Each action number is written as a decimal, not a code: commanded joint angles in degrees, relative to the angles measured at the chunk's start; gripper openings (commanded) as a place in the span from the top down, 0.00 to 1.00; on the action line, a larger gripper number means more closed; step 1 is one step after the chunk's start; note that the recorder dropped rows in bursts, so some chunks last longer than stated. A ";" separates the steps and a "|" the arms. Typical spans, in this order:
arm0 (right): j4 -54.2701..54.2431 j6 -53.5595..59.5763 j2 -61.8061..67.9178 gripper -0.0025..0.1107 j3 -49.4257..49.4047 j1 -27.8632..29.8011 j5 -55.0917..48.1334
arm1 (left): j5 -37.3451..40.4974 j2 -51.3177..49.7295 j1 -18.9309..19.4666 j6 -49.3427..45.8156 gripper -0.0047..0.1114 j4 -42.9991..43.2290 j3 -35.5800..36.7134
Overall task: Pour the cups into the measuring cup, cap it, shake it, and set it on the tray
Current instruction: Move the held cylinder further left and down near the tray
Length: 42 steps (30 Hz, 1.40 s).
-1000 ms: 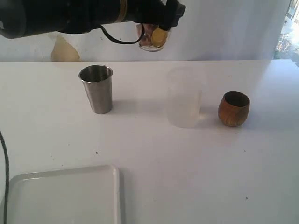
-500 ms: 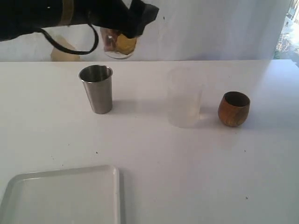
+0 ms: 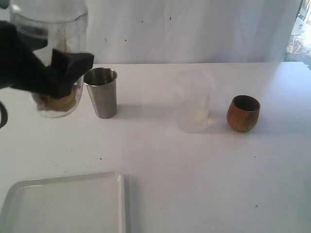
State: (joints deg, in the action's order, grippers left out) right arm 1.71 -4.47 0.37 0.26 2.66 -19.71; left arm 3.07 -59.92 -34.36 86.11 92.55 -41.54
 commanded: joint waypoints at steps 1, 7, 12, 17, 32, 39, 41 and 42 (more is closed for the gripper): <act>0.31 -0.27 -0.37 0.98 -0.26 -0.31 0.18 | 2.23 6.82 -0.09 4.29 0.96 0.47 7.44; 0.31 -0.27 -0.37 0.98 -0.26 -0.31 0.18 | 8.82 9.86 -0.09 8.08 0.96 2.70 14.20; 0.31 -0.27 -0.37 0.98 -0.26 -0.31 0.18 | 6.75 9.18 -0.09 -0.29 0.96 4.47 14.59; 0.31 -0.27 -0.37 0.98 -0.26 -0.31 0.18 | 11.64 9.00 -0.09 7.25 0.96 4.64 13.76; 0.31 -0.27 -0.37 0.98 -0.26 -0.31 0.18 | 32.04 9.25 -0.09 33.43 0.96 7.40 14.08; 0.31 -0.27 -0.37 0.98 -0.26 -0.31 0.18 | 16.56 10.51 -0.09 19.70 0.96 7.40 13.29; 0.31 -0.27 -0.37 0.98 -0.26 -0.31 0.18 | 17.03 10.92 -0.09 16.41 0.96 7.40 13.29; 0.31 -0.27 -0.37 0.98 -0.26 -0.31 0.18 | 19.77 11.28 -0.09 15.38 0.96 7.40 13.18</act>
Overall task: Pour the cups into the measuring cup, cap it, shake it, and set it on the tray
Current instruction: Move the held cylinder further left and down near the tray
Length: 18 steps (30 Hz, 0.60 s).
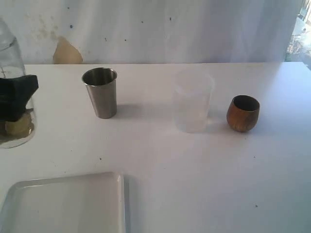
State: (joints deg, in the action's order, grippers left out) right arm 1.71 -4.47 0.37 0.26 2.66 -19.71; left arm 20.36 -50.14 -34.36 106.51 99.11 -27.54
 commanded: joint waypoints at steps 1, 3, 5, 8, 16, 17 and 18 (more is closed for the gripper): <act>0.31 -0.27 -0.37 0.98 -0.26 -0.31 0.18 | 5.21 1.50 -0.09 -4.42 0.96 0.84 -0.91; 0.31 -0.27 -0.37 0.98 -0.26 -0.31 0.18 | 14.43 1.50 -0.09 -1.29 0.96 0.84 -1.32; 0.31 -0.27 -0.37 0.98 -0.26 -0.31 0.18 | 18.71 1.50 -0.09 -6.57 0.96 0.84 -3.05; 0.31 -0.27 -0.37 0.98 -0.26 -0.31 0.18 | -5.14 1.06 -0.09 -20.60 0.96 0.84 -9.30; 0.31 -0.27 -0.37 0.98 -0.26 -0.31 0.18 | -22.94 -2.95 8.63 -21.05 0.96 0.84 -12.84; 0.31 -0.27 -0.37 0.98 -0.26 -0.31 0.18 | -28.23 -4.57 11.98 -22.66 0.96 0.84 -13.31; 0.31 -0.27 -0.37 0.98 -0.26 -0.31 0.18 | -29.44 -5.79 14.65 -23.68 0.96 0.05 -13.62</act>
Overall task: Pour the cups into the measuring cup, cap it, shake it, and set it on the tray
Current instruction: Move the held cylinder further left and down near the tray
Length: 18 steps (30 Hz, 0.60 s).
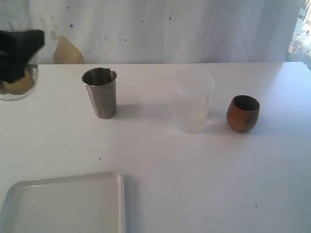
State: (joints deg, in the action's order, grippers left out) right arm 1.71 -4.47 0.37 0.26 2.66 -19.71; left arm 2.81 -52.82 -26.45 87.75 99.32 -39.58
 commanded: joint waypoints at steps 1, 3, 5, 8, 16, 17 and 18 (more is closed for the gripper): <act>0.31 -0.27 -0.37 0.98 -0.26 -0.31 0.18 | -14.70 -4.43 9.77 -8.18 0.96 -4.59 -1.86; 0.31 -0.27 -0.37 0.98 -0.26 -0.31 0.18 | -23.35 -6.43 16.19 -19.32 0.96 -19.08 -1.83; 0.31 -0.27 -0.37 0.98 -0.26 -0.31 0.18 | -37.54 -7.85 24.04 -30.82 0.96 -41.47 0.73; 0.31 -0.27 -0.37 0.98 -0.26 -0.31 0.18 | -55.18 -8.97 32.36 -34.32 0.96 -55.24 5.79; 0.20 -0.27 -0.37 0.98 -0.26 -0.31 0.18 | -62.57 -8.75 36.29 -37.06 0.96 -45.75 17.03; 0.20 -0.27 -0.37 0.98 -0.26 -0.31 0.18 | -62.98 -8.75 36.14 -38.19 0.96 -44.71 18.71; 0.20 -0.27 -0.37 0.98 -0.26 -0.31 0.18 | -62.38 -8.75 35.79 -40.82 0.96 -44.08 20.90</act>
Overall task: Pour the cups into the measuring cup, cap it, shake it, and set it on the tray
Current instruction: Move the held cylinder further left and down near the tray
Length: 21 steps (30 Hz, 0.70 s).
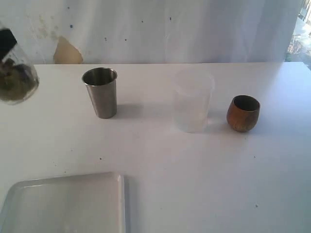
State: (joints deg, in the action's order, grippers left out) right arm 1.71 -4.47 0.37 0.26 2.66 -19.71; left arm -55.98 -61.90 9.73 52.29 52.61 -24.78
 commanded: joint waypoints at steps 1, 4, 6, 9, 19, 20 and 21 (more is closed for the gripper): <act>0.20 -0.27 -0.37 0.98 -0.26 -0.31 0.18 | -2.89 0.33 -0.77 -9.41 0.96 2.56 8.38; 0.20 -0.27 -0.37 0.98 -0.26 -0.31 0.18 | -4.85 -0.49 -2.47 -17.68 0.96 -0.99 13.76; 0.20 -0.27 -0.37 0.98 -0.26 -0.31 0.18 | -7.23 -1.70 -3.24 -22.65 0.96 -1.12 16.22; 0.20 -0.27 -0.37 0.98 -0.26 -0.31 0.18 | -7.80 -4.01 -4.55 -25.27 0.96 -1.54 18.25; 0.31 -0.27 -0.37 0.98 -0.26 -0.31 0.18 | -13.98 -18.58 -5.90 -28.54 0.96 -0.56 18.26; 0.31 -0.27 -0.37 0.98 -0.26 -0.31 0.18 | -13.98 -19.79 -5.90 -29.35 0.96 0.31 18.26; 0.31 -0.27 -0.37 0.98 -0.26 -0.31 0.18 | -13.98 -20.72 -5.90 -29.88 0.96 1.43 18.26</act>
State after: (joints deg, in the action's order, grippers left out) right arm 1.71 -4.47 0.37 0.26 2.66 -19.71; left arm -67.20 -80.35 4.02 24.44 52.86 -6.52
